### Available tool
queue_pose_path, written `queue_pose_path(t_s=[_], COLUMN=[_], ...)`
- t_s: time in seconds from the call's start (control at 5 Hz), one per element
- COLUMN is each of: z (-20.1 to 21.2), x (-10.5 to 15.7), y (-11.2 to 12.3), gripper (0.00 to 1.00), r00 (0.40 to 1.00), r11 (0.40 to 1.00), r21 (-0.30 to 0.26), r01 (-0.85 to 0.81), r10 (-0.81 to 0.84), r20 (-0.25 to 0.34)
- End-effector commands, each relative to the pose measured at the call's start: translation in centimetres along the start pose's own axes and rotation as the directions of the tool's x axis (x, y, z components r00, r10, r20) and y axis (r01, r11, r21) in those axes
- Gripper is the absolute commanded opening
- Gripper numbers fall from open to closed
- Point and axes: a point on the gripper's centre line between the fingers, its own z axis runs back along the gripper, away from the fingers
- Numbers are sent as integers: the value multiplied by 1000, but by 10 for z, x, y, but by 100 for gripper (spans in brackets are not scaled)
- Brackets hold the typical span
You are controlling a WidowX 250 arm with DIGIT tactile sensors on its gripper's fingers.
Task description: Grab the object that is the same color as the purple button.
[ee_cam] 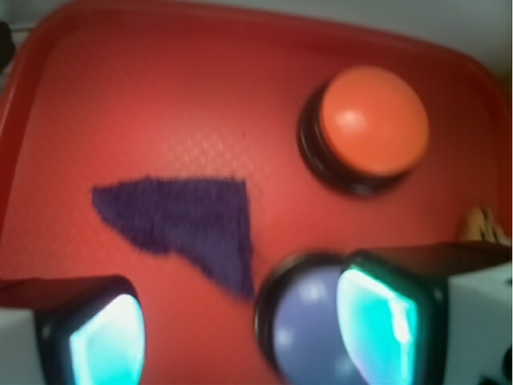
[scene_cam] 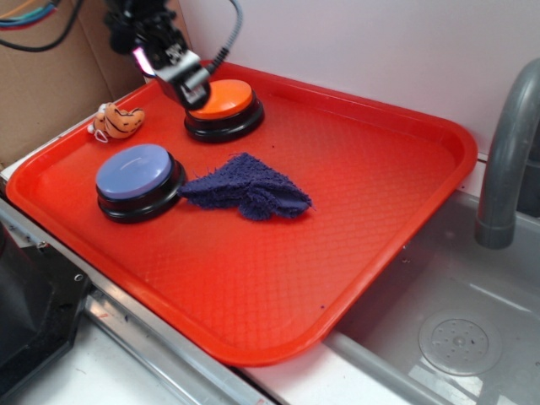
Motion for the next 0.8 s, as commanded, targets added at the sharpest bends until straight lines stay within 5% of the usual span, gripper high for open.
queue_pose_path(t_s=[0.0,0.6], z=[-62,-105], x=[13,-14], y=[-12,-30], gripper=[100,100], r00=[982,911], r11=[977,912], r21=[-97,-175], r01=[189,371], r10=[-190,-394], r20=[-7,-121])
